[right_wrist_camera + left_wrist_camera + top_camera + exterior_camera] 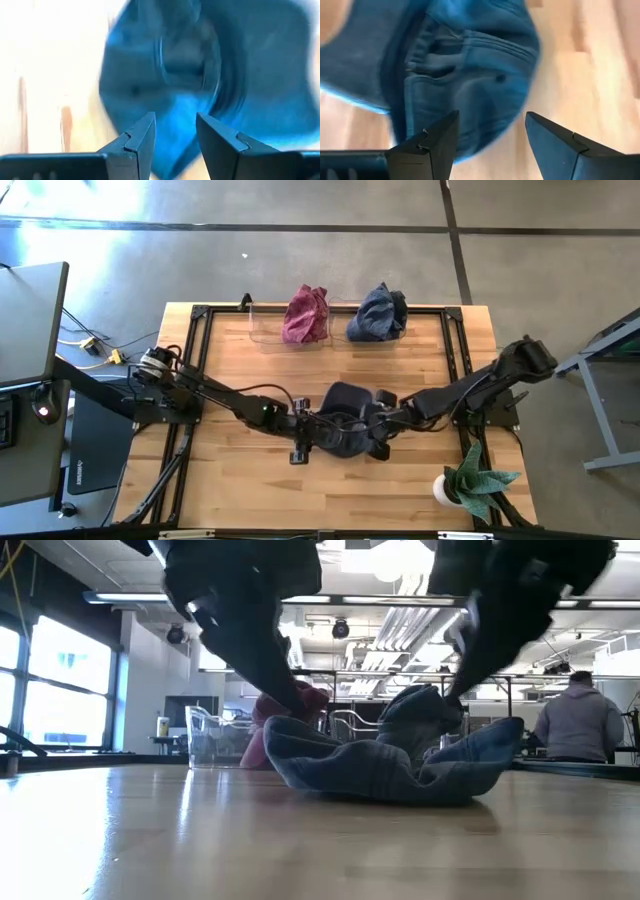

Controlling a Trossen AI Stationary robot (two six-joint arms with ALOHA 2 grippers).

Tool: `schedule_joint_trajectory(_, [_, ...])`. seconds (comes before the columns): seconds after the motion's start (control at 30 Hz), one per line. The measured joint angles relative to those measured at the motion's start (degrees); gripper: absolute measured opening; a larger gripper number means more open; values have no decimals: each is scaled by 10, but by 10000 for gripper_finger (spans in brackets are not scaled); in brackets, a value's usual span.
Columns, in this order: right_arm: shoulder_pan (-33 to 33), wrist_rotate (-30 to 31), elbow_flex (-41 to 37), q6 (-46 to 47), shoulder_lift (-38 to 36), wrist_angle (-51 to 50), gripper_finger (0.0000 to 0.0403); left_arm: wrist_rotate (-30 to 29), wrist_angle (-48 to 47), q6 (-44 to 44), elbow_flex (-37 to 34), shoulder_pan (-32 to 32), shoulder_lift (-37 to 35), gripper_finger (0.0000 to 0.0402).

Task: Pick & Place hat
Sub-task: Put the blue cap into the right transparent bin

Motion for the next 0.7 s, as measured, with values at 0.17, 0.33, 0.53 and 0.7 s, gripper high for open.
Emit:
schedule_joint_trajectory(0.17, [-3, 94, 0, -27, 14, 74, 138, -56, -29, -37, 1, 1, -4, 223])
schedule_joint_trajectory(0.33, [-48, 98, 0, -30, 72, 121, 152, -52, -30, -43, 2, -3, -26, 223])
schedule_joint_trajectory(0.53, [-85, 50, 0, -93, 143, 166, 176, 13, 94, 1, -1, 5, 17, 223])
schedule_joint_trajectory(0.7, [-86, 68, 0, -163, 176, 172, 152, 83, 126, -1, -1, 18, 74, 223])
